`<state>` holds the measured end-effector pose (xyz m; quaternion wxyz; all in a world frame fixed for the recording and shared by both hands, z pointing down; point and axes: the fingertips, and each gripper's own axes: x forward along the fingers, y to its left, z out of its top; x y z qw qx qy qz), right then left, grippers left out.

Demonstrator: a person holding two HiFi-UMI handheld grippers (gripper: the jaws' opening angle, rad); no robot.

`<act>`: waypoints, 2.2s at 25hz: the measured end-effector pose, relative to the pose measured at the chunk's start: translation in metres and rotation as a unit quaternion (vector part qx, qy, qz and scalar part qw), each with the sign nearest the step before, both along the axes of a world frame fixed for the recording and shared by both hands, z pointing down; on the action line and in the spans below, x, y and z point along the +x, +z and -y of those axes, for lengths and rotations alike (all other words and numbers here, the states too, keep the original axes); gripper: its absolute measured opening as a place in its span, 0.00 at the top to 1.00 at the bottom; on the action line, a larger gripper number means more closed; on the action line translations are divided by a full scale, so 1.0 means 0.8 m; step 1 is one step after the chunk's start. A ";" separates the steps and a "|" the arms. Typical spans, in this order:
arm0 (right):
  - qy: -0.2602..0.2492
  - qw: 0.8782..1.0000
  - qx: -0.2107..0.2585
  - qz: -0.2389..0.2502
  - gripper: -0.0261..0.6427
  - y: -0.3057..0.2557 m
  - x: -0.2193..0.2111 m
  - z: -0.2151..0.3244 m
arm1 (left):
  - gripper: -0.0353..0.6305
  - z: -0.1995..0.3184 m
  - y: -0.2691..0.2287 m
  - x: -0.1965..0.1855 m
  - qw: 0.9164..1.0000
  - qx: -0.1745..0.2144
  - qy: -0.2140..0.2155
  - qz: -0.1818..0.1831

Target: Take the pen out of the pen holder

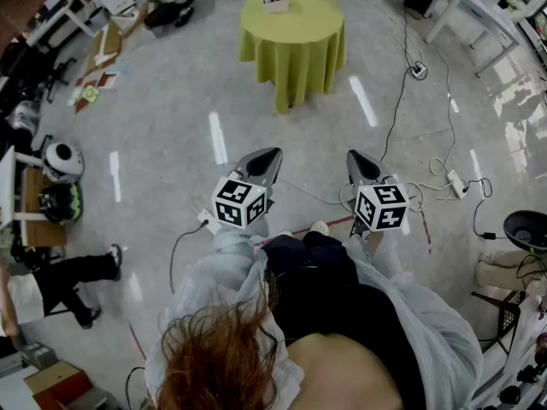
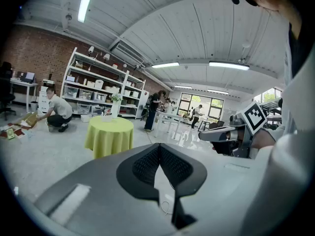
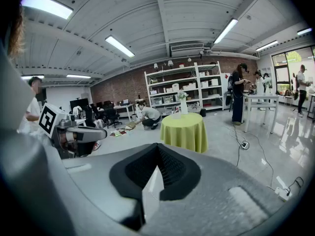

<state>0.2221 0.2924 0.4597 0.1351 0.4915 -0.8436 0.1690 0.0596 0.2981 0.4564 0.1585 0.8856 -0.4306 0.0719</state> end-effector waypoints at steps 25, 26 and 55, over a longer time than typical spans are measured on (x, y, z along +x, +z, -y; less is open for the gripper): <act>-0.026 0.999 -0.022 0.020 0.63 0.035 -0.076 -0.041 | 0.92 -0.065 0.045 -0.051 0.999 -0.034 -0.005 0.022; -0.028 0.999 -0.018 0.020 0.61 0.033 -0.078 -0.037 | 0.92 -0.066 0.047 -0.055 0.999 -0.035 -0.009 0.022; -0.104 0.994 0.002 0.030 0.61 0.010 -0.116 0.294 | 0.92 0.237 0.019 -0.092 0.995 -0.012 -0.096 0.034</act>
